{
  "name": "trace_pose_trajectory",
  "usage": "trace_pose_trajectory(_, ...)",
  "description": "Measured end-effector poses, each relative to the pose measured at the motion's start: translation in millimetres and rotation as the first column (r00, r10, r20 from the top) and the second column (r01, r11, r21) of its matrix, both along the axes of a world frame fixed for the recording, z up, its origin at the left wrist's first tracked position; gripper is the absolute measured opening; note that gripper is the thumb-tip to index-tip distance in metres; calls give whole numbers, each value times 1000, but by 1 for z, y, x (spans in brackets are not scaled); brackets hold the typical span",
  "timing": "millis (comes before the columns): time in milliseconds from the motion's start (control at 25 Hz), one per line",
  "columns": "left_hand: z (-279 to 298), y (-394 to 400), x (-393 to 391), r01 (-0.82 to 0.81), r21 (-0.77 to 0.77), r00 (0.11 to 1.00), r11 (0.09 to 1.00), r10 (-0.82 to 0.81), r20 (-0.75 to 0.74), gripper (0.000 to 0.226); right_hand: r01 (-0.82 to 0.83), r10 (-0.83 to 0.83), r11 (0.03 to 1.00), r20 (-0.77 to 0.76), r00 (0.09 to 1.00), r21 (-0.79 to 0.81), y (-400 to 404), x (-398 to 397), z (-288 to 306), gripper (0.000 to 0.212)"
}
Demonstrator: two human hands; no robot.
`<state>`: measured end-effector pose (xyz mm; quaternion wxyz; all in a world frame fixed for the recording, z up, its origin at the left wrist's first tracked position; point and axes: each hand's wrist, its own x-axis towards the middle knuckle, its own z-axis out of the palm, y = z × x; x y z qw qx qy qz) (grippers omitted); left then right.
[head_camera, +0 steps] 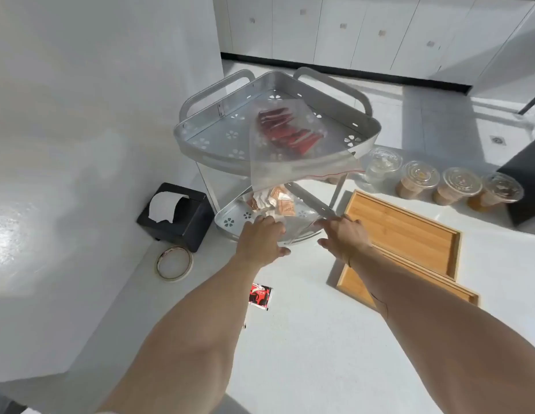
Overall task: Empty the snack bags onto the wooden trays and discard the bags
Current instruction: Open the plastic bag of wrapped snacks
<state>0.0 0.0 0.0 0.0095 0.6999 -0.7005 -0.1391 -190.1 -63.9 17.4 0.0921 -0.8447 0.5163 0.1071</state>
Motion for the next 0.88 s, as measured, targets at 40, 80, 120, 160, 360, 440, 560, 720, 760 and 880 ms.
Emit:
trace_pose_trajectory(40,-2,-5,-3,14,2,1000,1000,-14,14,52,-16,16,1000,9,1000,1,-4,5,-2,46)
trace_pose_trajectory(80,-6,-10,-5,8,-21,1000,1000,-8,21,51,-20,20,1000,21,1000,-9,-9,9,-5,48)
trace_pose_trajectory(120,-11,-13,-7,9,-36,1000,999,-8,28,48,-33,34,999,26,999,-17,-12,13,-10,50)
trace_pose_trajectory(160,-14,-15,-9,14,-57,1000,998,-13,25,42,-47,47,999,29,998,-13,-13,17,-11,52)
trace_pose_trajectory(360,-20,-11,-4,23,-87,995,996,-31,-93,16,-56,55,998,86,995,-1,-19,19,-24,50)
trace_pose_trajectory(440,-19,-3,0,-28,-114,986,993,9,-168,16,-67,66,998,106,992,8,-16,20,-25,45)
trace_pose_trajectory(560,-14,8,10,-61,-181,976,982,21,-216,18,-48,50,999,150,987,-13,-8,20,-25,34)
trace_pose_trajectory(720,1,26,20,-85,-244,964,966,18,-267,18,37,-12,993,225,974,-109,10,18,-19,15)
trace_pose_trajectory(760,4,31,21,-89,-261,964,961,17,-264,17,55,-25,991,244,970,-119,14,17,-17,14)
trace_pose_trajectory(880,19,44,20,-105,-304,971,947,30,-239,16,105,-67,989,313,947,-105,27,14,-5,11)
